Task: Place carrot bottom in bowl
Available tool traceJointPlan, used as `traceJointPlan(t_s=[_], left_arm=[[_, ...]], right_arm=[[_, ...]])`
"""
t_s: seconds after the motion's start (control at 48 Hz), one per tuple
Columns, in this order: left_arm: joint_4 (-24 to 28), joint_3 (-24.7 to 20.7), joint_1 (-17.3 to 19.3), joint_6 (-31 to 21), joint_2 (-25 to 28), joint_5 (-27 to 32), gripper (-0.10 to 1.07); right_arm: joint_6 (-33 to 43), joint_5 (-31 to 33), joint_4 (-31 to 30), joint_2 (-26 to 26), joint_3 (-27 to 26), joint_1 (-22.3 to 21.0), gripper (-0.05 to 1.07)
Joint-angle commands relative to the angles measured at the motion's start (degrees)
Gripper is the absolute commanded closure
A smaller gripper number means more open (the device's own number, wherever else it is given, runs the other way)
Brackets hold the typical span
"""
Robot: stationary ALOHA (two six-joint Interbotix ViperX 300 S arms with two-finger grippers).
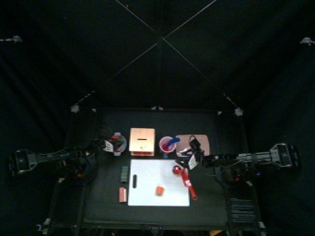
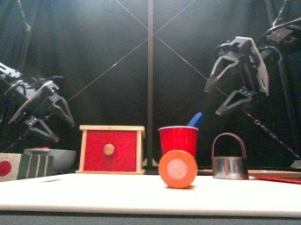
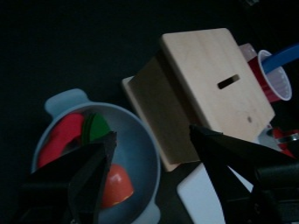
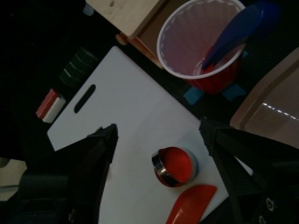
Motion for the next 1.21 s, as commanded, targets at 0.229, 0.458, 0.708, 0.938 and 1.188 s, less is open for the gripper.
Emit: traceJointPlan(t_s=[0.229, 0.458, 0.708, 0.938, 1.188], left_arm=[[1.9, -11.1, -21.5, 0.0, 6.9, -3.1, -0.02], [-0.3, -20.7, -30.8, 0.1, 24.9, -3.9, -0.02], [-2.0, -29.8, -33.1, 0.0, 34.2, -0.4, -0.02], [-12.0, -35.2, -33.5, 0.1, 34.5, 5.4, -0.01], [-3.7, -38.7, -25.8, 0.4, 34.7, 16.4, -0.01]], right_arm=[[-0.2, -0.2, 0.1, -0.9, -1.3, -0.3, 0.00], [-0.1, -0.2, 0.3, -0.9, -1.8, 0.4, 0.00], [-0.1, -0.2, 0.2, -0.9, -2.0, 1.1, 0.00], [-0.1, -0.2, 0.2, -0.9, -1.7, 1.8, 0.00], [-0.2, -0.2, 0.3, -0.9, -1.0, 2.1, 0.00]])
